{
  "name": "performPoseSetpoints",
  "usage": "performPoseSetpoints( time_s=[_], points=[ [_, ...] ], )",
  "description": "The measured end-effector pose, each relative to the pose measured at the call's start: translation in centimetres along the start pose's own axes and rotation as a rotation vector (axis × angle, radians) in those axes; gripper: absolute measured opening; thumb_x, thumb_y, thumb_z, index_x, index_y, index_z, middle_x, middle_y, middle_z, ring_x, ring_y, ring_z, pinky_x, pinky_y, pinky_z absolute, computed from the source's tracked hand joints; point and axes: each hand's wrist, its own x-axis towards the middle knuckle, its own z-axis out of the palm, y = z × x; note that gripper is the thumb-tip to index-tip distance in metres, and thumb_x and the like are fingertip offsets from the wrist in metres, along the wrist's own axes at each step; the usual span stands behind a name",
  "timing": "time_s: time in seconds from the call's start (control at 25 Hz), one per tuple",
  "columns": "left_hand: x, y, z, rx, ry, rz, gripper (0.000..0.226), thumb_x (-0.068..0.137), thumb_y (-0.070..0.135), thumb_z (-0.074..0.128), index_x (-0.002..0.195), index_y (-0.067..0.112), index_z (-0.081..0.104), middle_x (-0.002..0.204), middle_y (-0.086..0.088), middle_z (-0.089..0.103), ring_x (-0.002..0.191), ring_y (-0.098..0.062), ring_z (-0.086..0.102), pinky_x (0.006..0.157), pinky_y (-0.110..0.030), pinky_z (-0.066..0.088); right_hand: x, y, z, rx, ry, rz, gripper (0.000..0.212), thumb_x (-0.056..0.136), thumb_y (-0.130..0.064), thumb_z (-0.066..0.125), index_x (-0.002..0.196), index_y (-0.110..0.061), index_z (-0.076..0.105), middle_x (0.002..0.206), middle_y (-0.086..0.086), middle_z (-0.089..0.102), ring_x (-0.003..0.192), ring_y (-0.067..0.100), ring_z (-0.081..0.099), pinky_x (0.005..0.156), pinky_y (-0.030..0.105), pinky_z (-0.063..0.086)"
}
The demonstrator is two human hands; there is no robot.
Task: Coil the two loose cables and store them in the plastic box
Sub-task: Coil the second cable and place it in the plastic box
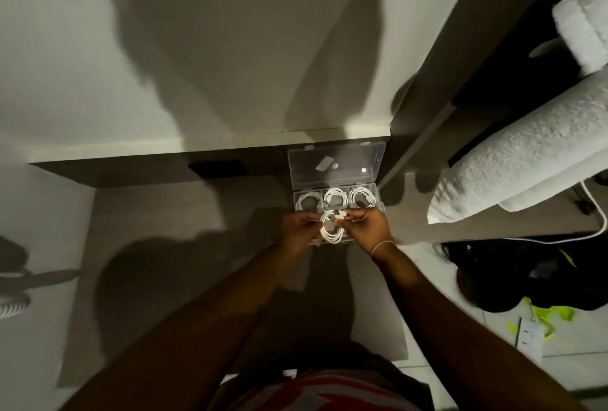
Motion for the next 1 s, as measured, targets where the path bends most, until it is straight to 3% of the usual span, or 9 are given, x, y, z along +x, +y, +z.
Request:
performPoseSetpoints(
  time_s=[0.12,0.24,0.4,0.6,0.72,0.84,1.0],
  points=[
    [1.3,0.6,1.4,0.168,0.042,0.066,0.022,0.092,-0.020,0.066,0.114,-0.019,0.071,0.106,-0.038,0.072,0.077,-0.027,0.065,0.079,-0.039,0.057,1.1,1.3,-0.4,-0.168,-0.060,-0.067,0.022,0.089,-0.015,0.084,0.103,0.002,0.083,0.104,0.022,0.082,0.104,0.036,0.077,0.099,0.046,0.058],
    [2.4,0.9,2.3,0.473,0.027,0.151,0.016,0.096,-0.008,0.067,0.109,-0.010,0.077,0.108,-0.032,0.076,0.094,-0.036,0.071,0.091,-0.046,0.057,1.3,2.6,-0.4,-0.413,0.058,-0.282,0.022,0.091,-0.023,0.083,0.102,-0.004,0.085,0.106,0.021,0.079,0.109,0.039,0.071,0.100,0.042,0.054],
    [2.9,1.3,2.3,0.914,-0.067,0.147,0.019,0.103,0.021,0.063,0.115,0.019,0.078,0.114,-0.005,0.076,0.108,-0.024,0.070,0.100,-0.040,0.056,2.2,3.1,-0.5,-0.718,-0.017,-0.159,0.038,0.098,-0.044,0.068,0.130,-0.024,0.076,0.134,0.010,0.069,0.130,0.033,0.058,0.109,0.040,0.048],
    [3.5,0.8,2.0,1.144,-0.040,0.265,0.017,0.103,0.030,0.062,0.103,0.026,0.079,0.107,-0.003,0.073,0.103,-0.025,0.072,0.086,-0.040,0.056,1.7,2.3,0.6,-0.901,0.049,-0.116,0.033,0.098,-0.050,0.065,0.126,-0.035,0.074,0.138,0.004,0.067,0.135,0.034,0.055,0.104,0.049,0.050],
    [3.7,0.7,1.9,1.201,-0.004,0.359,0.020,0.104,0.036,0.059,0.118,0.030,0.072,0.123,-0.002,0.071,0.112,-0.029,0.070,0.089,-0.043,0.055,1.6,2.3,1.0,-0.966,0.036,-0.116,0.030,0.099,-0.048,0.061,0.119,-0.033,0.077,0.126,0.003,0.074,0.130,0.032,0.061,0.108,0.049,0.045],
    [3.5,-0.3,1.6,1.191,-0.058,0.514,0.042,0.103,0.027,0.062,0.143,0.037,0.058,0.145,0.002,0.062,0.123,-0.029,0.066,0.093,-0.043,0.057,1.5,2.3,1.0,-1.007,0.030,-0.137,0.029,0.100,-0.046,0.059,0.113,-0.029,0.078,0.116,0.003,0.079,0.124,0.030,0.065,0.107,0.046,0.044],
    [4.1,-0.7,1.3,1.354,-0.136,0.550,0.072,0.088,0.018,0.077,0.151,0.039,0.048,0.146,0.000,0.057,0.117,-0.034,0.069,0.086,-0.044,0.061,1.9,2.0,1.2,-1.119,-0.007,-0.160,0.029,0.103,-0.044,0.057,0.110,-0.026,0.079,0.109,0.002,0.080,0.117,0.029,0.069,0.108,0.045,0.043]
  ],
)
